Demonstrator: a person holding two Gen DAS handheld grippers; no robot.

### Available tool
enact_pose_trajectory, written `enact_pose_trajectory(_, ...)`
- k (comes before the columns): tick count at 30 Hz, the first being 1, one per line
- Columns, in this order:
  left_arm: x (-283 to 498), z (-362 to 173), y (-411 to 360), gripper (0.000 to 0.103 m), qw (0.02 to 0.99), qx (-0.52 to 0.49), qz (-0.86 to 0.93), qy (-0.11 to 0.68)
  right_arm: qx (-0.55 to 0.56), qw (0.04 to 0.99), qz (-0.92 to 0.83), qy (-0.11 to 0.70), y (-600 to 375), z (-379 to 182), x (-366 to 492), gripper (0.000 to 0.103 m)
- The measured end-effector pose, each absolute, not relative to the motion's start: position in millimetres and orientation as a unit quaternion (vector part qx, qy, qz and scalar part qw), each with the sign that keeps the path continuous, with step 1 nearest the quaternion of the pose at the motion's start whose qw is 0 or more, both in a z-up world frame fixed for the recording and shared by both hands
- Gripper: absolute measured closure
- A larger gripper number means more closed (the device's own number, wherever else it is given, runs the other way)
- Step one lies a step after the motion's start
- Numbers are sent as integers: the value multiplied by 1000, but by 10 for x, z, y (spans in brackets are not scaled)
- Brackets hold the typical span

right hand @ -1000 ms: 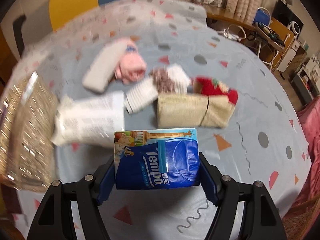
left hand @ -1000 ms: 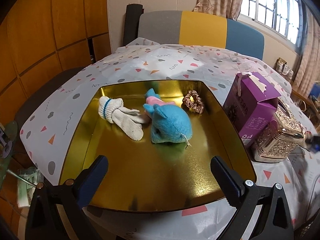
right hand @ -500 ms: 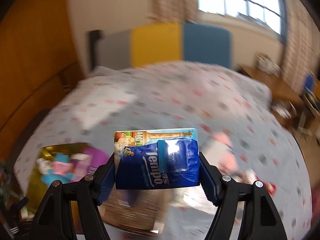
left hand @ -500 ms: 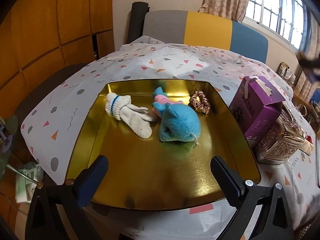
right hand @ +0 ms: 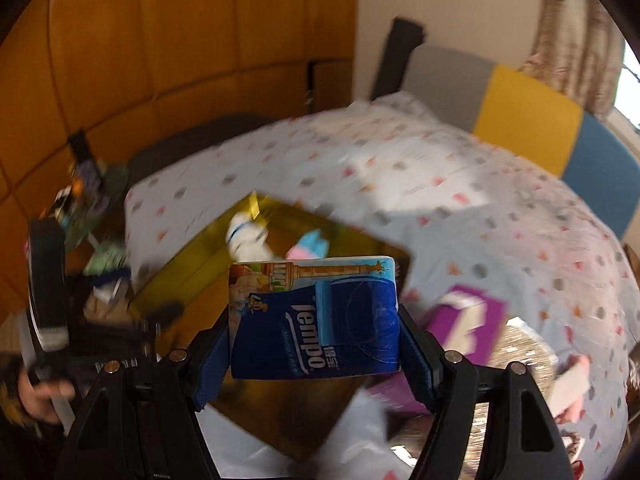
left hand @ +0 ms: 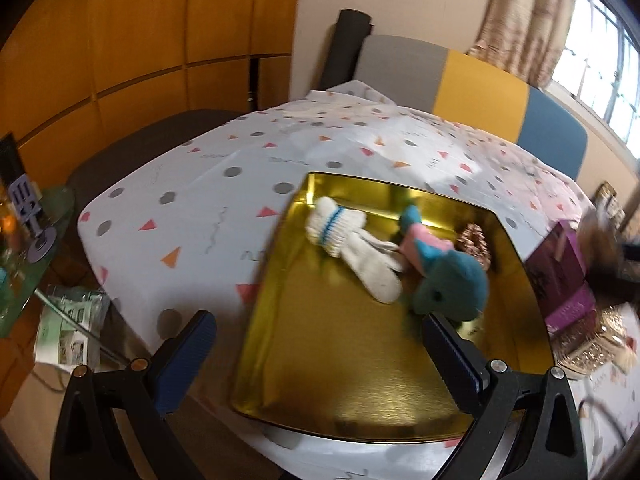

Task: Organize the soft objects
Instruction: 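Carry the blue Tempo tissue pack with the right tool over the gold tray, then open the right tool to drop the tissue pack into the tray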

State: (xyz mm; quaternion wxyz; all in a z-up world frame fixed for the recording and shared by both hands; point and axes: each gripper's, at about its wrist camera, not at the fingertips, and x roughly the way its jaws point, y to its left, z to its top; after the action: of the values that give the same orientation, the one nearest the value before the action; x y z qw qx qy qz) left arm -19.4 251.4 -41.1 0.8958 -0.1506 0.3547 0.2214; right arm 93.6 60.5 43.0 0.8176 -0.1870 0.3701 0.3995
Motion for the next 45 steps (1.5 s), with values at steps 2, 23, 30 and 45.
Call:
enact_pose_trajectory(2,-221,-413,2567,0,894,-156,226,353,-202,796,411,396,698,232,887,28)
enact_pose_trajectory(23,-173,-358,2444,0,903,-130,205,354,-240,760,383,467,918,-551,923,16)
enact_pose_trajectory(30,-182,-272,2355,0,910,-113,197,348,-217,790,389,421,712,-194,787,16)
enact_pose_trajectory(45,-127,-160,1975,0,920,-72,159,350,-127,863,341,350,-158,473,780,16)
